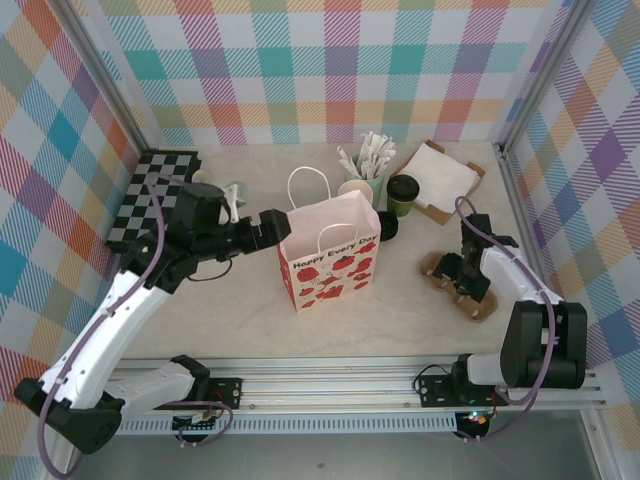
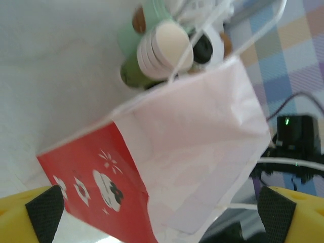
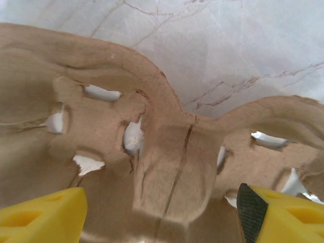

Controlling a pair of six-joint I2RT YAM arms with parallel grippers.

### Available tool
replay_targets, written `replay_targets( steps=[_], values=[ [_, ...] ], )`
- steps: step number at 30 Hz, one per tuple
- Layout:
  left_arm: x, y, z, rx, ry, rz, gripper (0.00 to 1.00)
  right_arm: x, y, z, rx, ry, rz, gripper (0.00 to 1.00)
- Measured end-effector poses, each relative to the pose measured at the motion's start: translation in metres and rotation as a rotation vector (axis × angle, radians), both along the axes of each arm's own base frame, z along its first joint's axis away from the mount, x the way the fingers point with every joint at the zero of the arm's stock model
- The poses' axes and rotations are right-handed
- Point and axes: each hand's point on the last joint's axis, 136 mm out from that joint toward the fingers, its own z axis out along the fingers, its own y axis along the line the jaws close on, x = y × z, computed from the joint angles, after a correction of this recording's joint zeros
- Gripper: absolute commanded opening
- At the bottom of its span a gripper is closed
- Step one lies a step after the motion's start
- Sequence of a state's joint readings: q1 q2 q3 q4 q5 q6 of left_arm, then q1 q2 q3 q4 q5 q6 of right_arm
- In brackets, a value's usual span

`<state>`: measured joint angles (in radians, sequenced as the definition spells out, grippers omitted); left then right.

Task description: Pack the takeout coffee

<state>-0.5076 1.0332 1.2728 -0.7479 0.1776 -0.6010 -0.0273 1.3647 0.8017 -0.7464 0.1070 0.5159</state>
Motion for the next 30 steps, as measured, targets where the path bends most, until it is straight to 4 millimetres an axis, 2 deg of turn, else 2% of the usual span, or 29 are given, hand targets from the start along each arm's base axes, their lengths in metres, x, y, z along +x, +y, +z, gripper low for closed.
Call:
replay_targets(
  steps=[3,5,8,10,13,15,21,27,30],
  values=[
    [0.008,0.022,0.020,-0.014,-0.108,0.133,1.00,0.001,0.000,-0.004,-0.001,0.002,-0.005,0.77],
    [0.012,0.038,0.023,-0.019,-0.155,0.225,1.00,0.004,-0.001,-0.004,-0.002,-0.008,-0.014,0.76],
    [0.019,0.060,0.011,-0.014,-0.176,0.373,1.00,0.005,-0.002,-0.005,-0.006,-0.008,-0.039,0.75],
    [0.025,0.067,-0.001,-0.011,-0.171,0.432,1.00,0.006,-0.004,-0.008,-0.015,-0.011,-0.059,0.72],
    [0.034,0.066,-0.020,0.011,-0.142,0.461,1.00,0.004,-0.007,-0.010,-0.027,-0.006,-0.080,0.66],
    [0.040,0.064,-0.027,0.029,-0.127,0.464,1.00,0.005,-0.005,-0.013,-0.021,0.001,-0.066,0.58],
    [0.049,0.060,-0.036,0.055,-0.107,0.466,1.00,0.004,0.013,-0.014,-0.009,0.026,0.042,0.40],
    [0.051,0.064,-0.036,0.065,-0.116,0.487,1.00,-0.002,0.022,-0.006,-0.014,0.027,0.130,0.34],
    [0.052,0.065,-0.036,0.067,-0.119,0.493,1.00,-0.001,0.033,-0.001,-0.015,0.026,0.216,0.33]
  ],
)
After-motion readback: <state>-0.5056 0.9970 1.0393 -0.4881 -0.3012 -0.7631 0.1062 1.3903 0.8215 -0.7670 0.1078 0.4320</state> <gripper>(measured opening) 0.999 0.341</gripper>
